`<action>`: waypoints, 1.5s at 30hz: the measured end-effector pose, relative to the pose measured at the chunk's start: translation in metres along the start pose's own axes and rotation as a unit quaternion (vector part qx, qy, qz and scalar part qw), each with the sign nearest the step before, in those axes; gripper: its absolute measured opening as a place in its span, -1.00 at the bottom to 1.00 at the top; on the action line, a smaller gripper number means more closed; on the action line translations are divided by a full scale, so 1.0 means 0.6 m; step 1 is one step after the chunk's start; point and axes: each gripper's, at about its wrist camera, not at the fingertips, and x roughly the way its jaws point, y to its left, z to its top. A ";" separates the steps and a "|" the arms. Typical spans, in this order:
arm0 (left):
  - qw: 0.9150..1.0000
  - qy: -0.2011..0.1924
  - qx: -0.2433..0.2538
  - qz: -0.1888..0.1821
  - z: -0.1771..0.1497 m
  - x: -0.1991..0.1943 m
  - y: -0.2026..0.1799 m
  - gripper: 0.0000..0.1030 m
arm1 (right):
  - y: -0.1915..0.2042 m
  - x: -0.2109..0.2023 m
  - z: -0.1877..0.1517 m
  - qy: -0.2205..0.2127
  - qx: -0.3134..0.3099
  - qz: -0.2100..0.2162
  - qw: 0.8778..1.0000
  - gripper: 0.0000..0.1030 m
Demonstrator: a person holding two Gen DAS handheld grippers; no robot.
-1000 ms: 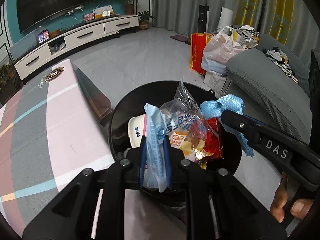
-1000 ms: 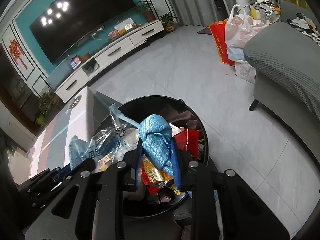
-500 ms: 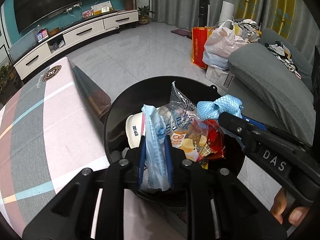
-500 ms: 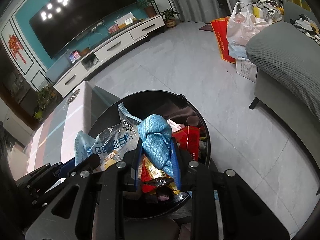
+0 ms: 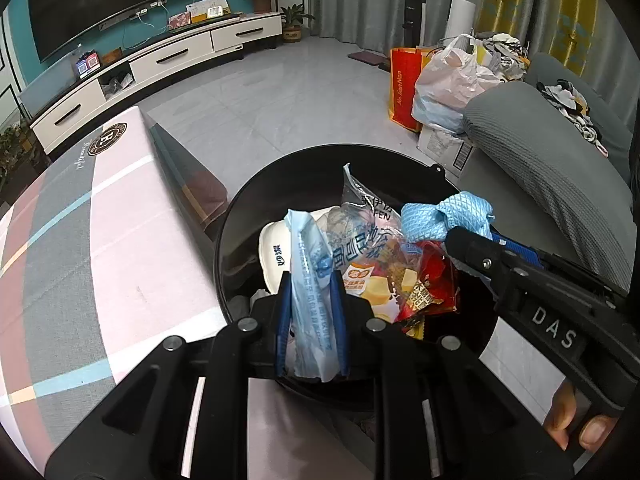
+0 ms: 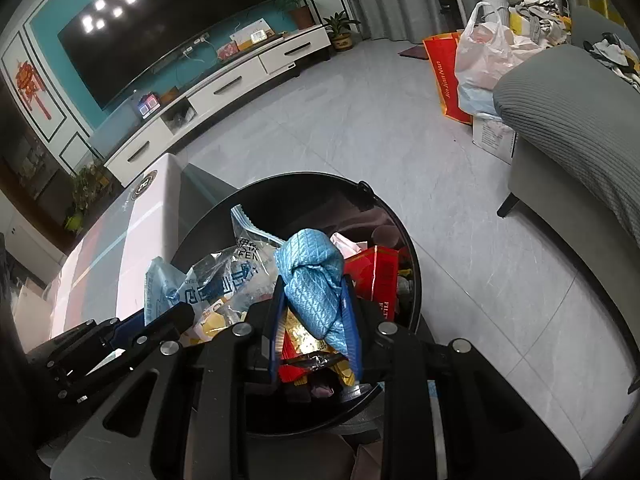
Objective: Collect trash
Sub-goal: 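Carry snack bag and blue cloth into the black bin and open both tools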
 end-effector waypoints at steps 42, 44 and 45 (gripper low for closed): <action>1.000 0.019 -0.010 0.015 0.002 0.006 -0.007 -0.37 | 0.001 0.005 -0.009 0.016 -0.005 -0.006 1.000 -0.43; 1.000 0.018 -0.011 0.015 0.002 0.005 -0.007 -0.35 | 0.002 0.005 -0.010 0.016 -0.006 -0.007 1.000 -0.42; 1.000 0.018 -0.011 0.014 0.001 0.004 -0.006 -0.35 | 0.000 0.004 -0.009 0.016 -0.006 -0.008 1.000 -0.41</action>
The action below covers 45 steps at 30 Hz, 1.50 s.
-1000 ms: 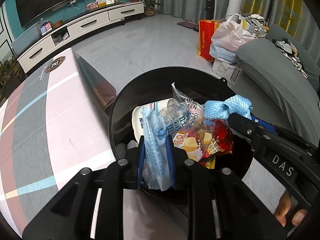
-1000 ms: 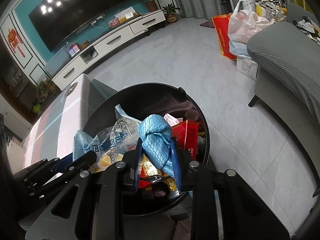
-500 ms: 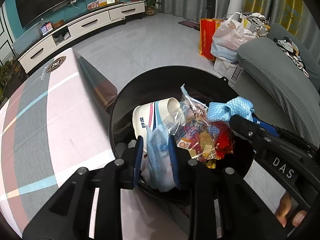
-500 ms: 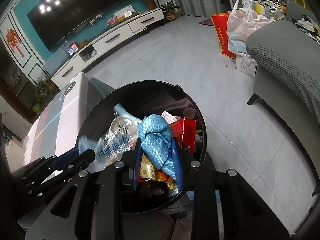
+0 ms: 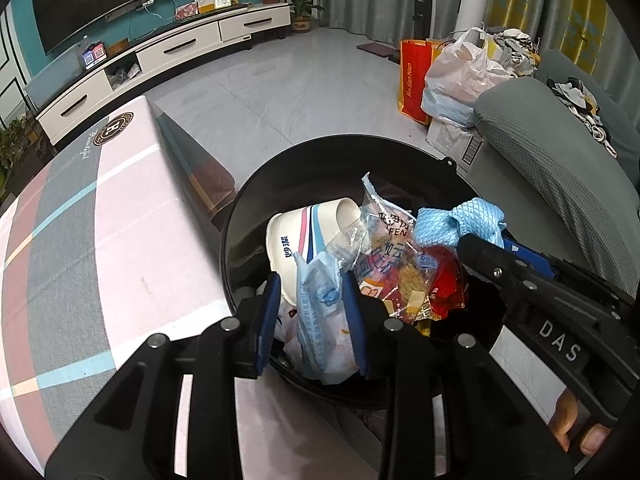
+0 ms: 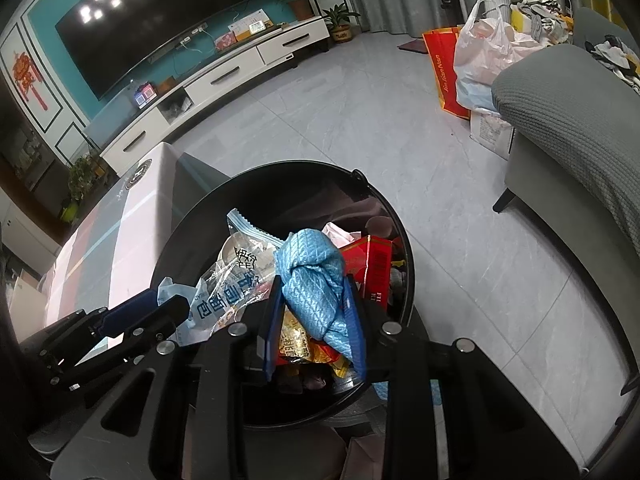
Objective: Collect trash
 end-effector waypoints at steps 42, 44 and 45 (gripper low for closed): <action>0.997 -0.055 -0.037 0.029 -0.038 -0.107 0.069 0.88 | 0.035 -0.089 -0.019 -0.062 -0.042 -0.040 0.996 0.64; 0.997 -0.058 -0.038 0.034 -0.046 -0.122 0.075 0.94 | 0.047 -0.102 -0.025 -0.062 -0.056 -0.044 0.996 0.73; 0.997 -0.060 -0.038 0.035 -0.052 -0.131 0.077 0.94 | 0.051 -0.108 -0.027 -0.063 -0.061 -0.045 0.995 0.81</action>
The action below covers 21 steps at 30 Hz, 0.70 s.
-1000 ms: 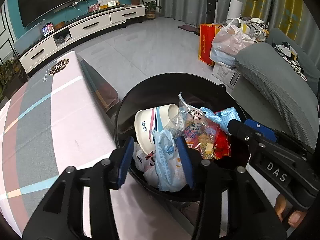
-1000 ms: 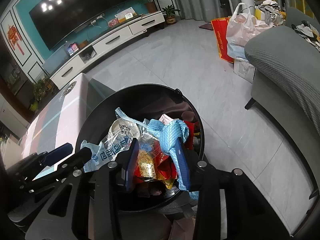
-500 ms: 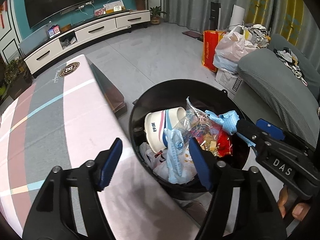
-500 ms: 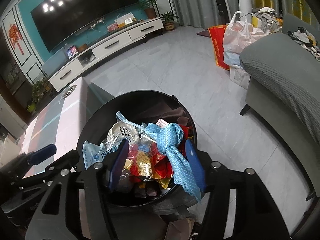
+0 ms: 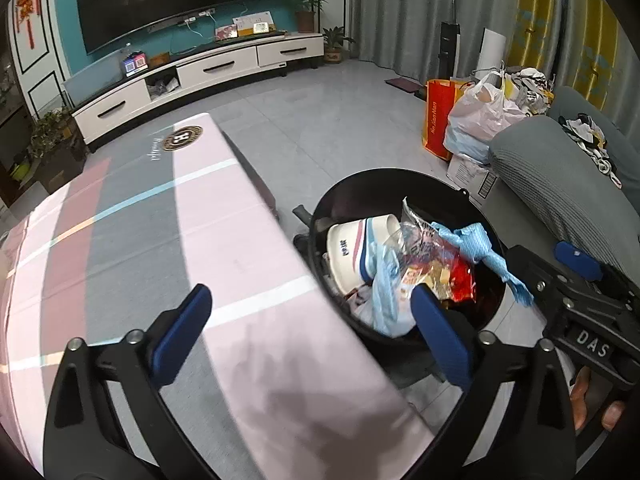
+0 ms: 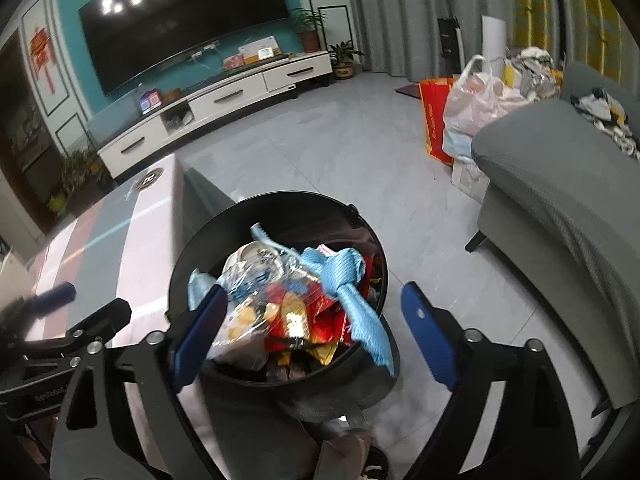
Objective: Collect trash
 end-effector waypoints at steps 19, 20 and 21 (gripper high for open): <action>1.000 -0.006 -0.024 0.014 -0.088 -0.228 0.082 0.94 | 0.070 -0.185 -0.059 -0.016 -0.025 -0.033 0.999 0.94; 1.000 -0.008 -0.027 0.013 -0.091 -0.236 0.082 0.94 | 0.072 -0.194 -0.060 -0.016 -0.028 -0.041 0.999 0.94; 0.999 -0.010 -0.029 0.012 -0.094 -0.246 0.083 0.94 | 0.075 -0.200 -0.062 -0.016 -0.031 -0.048 0.998 0.94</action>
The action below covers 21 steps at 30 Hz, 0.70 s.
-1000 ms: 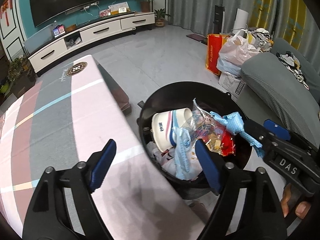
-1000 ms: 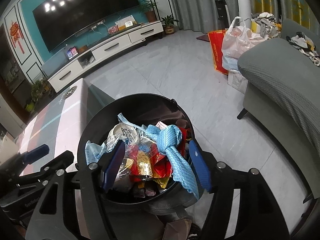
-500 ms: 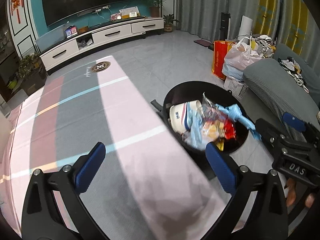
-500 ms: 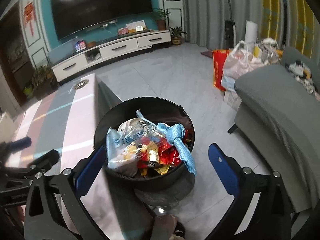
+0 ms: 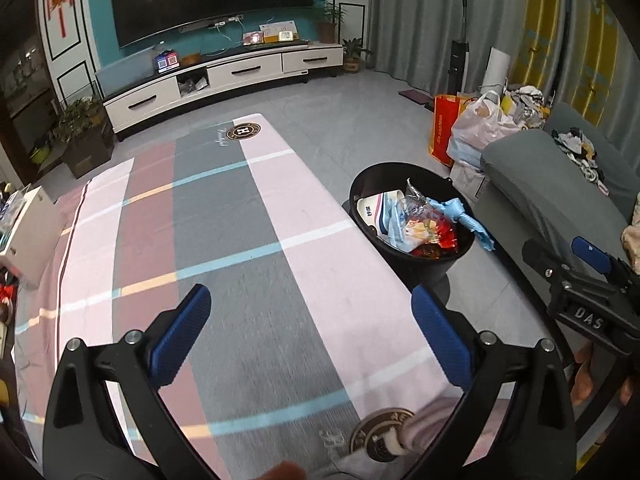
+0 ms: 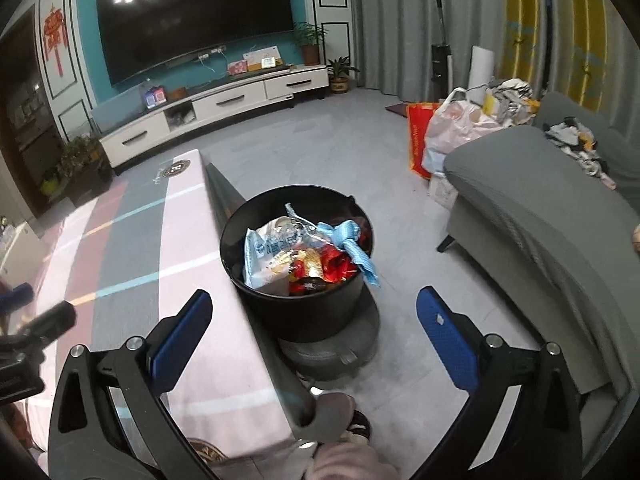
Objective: Collect trash
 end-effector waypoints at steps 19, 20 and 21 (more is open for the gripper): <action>0.999 -0.013 0.016 0.034 0.013 -0.083 -0.021 0.94 | 0.029 -0.094 0.013 -0.018 -0.031 -0.014 0.999 0.94; 0.999 -0.013 0.017 0.036 0.015 -0.083 -0.023 0.94 | 0.029 -0.092 0.014 -0.015 -0.031 -0.013 0.999 0.94; 0.999 -0.014 0.018 0.039 0.016 -0.082 -0.023 0.94 | 0.029 -0.092 0.014 -0.014 -0.030 -0.013 0.999 0.94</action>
